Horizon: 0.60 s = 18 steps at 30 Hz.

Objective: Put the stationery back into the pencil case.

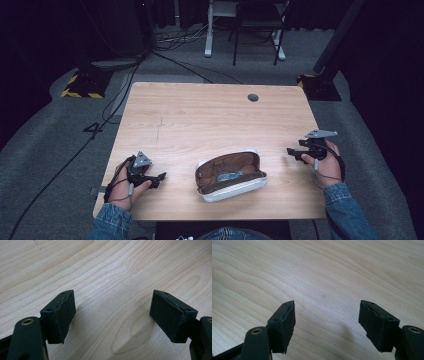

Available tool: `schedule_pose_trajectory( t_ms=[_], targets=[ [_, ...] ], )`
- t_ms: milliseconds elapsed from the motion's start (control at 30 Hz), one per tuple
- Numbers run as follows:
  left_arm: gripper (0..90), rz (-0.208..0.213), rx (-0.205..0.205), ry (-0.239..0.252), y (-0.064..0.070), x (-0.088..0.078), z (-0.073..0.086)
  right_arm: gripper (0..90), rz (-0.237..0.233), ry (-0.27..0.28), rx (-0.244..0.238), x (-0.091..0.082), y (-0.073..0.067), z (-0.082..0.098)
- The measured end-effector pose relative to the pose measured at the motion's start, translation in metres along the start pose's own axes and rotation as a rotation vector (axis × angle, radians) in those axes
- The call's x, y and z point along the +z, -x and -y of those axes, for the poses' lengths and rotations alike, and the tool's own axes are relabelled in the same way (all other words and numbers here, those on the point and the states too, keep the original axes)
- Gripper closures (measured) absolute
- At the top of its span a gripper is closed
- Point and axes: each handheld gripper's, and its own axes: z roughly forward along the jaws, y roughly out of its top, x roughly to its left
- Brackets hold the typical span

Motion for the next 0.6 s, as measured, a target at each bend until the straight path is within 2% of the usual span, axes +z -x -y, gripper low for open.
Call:
schedule_pose_trajectory(
  t_ms=[233, 367, 467, 600],
  targets=[
    [20.9, 0.001, -0.002, 0.000, 0.000, 0.000, 0.000, 29.4, -0.009, -0.028, 0.005, 0.011, -0.002, 0.009],
    [20.7, 0.003, -0.005, 0.000, 0.001, 0.000, 0.000, 25.2, -0.013, -0.009, 0.017, 0.014, -0.003, 0.010],
    [17.8, 0.009, 0.011, -0.013, 0.001, 0.001, -0.001, 14.8, -0.001, 0.023, 0.025, 0.018, -0.006, 0.013],
    [15.3, 0.007, 0.011, -0.015, 0.002, 0.002, -0.001, 14.8, -0.001, 0.022, 0.022, 0.019, -0.006, 0.012]
  ],
)
